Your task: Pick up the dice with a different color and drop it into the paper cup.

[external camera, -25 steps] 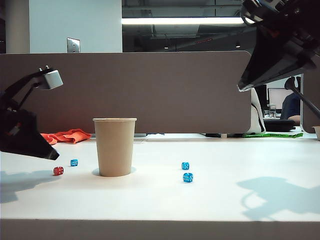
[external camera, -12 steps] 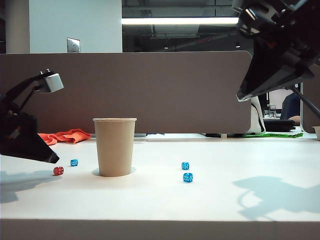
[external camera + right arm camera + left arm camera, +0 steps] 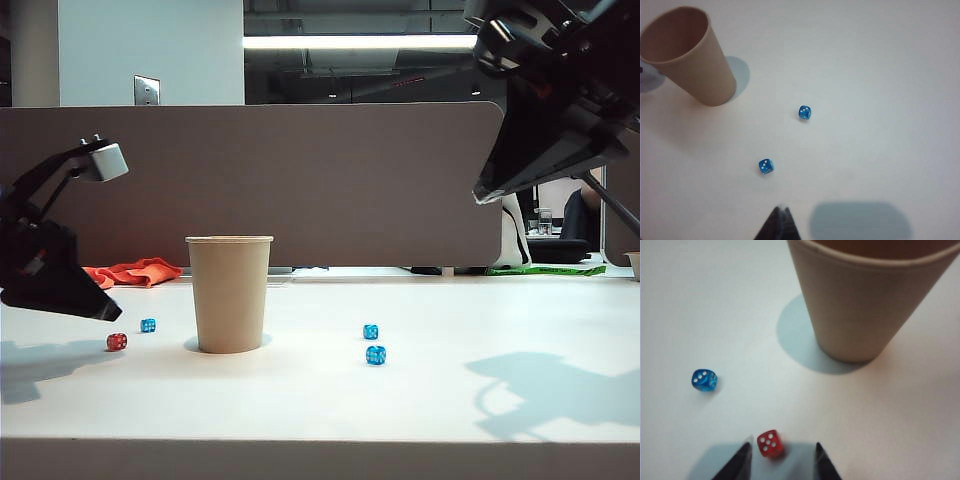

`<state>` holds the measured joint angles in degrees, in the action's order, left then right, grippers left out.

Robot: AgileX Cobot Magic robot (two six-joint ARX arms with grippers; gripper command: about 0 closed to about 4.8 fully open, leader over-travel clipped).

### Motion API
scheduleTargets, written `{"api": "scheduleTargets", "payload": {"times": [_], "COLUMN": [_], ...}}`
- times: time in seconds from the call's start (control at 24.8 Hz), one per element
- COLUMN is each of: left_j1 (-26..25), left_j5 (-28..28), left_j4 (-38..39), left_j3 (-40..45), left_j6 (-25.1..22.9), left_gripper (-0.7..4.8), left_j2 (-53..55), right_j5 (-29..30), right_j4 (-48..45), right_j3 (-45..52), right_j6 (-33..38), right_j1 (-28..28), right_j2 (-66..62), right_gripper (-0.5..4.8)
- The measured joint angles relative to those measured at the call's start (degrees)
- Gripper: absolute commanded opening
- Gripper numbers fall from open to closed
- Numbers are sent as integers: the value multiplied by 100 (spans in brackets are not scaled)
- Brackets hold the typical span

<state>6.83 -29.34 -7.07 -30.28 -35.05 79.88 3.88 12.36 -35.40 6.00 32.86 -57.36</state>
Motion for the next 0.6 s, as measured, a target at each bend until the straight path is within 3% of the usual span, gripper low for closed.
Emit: {"api": "scheduleTargets", "payload": {"times": [0.6], "left_j1": [0], "left_j5": [-105], "left_j4": [-44], "left_j3": [0], "left_j6": [11], "left_gripper": [160], "left_j2": [205], "right_j5": [0], "right_j4": [0], "right_j3": [0], "right_j6": [0], "right_j1": [0], "right_j2": [0], "right_gripper": [-1]}}
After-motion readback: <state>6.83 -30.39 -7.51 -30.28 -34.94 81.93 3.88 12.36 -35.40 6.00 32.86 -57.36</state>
